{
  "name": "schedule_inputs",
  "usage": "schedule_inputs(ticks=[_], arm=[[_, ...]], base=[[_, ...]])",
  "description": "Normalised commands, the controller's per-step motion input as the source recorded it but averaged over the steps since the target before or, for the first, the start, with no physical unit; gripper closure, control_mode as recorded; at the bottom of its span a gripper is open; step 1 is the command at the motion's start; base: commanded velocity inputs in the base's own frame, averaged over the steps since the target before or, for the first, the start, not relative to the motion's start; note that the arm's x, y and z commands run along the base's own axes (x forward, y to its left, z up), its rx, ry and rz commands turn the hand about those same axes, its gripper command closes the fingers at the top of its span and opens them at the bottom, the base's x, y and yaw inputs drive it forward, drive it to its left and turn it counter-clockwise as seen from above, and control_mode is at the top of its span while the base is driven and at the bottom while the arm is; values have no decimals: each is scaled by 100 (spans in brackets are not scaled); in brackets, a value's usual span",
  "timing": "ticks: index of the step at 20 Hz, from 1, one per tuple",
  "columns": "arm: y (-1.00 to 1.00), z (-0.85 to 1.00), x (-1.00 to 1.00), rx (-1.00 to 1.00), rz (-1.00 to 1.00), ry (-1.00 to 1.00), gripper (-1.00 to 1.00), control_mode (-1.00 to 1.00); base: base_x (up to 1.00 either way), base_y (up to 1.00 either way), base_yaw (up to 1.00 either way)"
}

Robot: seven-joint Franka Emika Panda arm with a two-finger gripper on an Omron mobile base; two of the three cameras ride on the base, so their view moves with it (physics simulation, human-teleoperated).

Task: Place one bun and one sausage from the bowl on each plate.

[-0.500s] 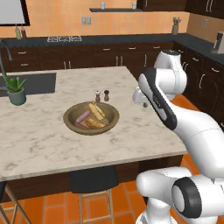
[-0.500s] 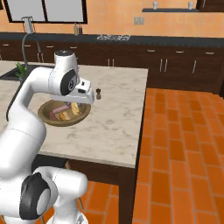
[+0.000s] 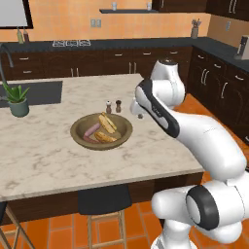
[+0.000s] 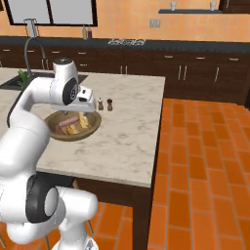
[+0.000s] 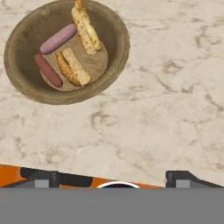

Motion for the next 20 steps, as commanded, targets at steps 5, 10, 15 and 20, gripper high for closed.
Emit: schedule_inputs(ticks=[5,10,15,20], arm=[[88,-45,91,-13,9,-3,-100,-100],[59,-32,79,0,4,1,-100,-100],[11,-28,81,0,-3,0,-100,-100],[-1,-35,74,0,-1,0,-100,-100]], base=[[0,0,0],[0,0,0],[0,0,0],[0,0,0]])
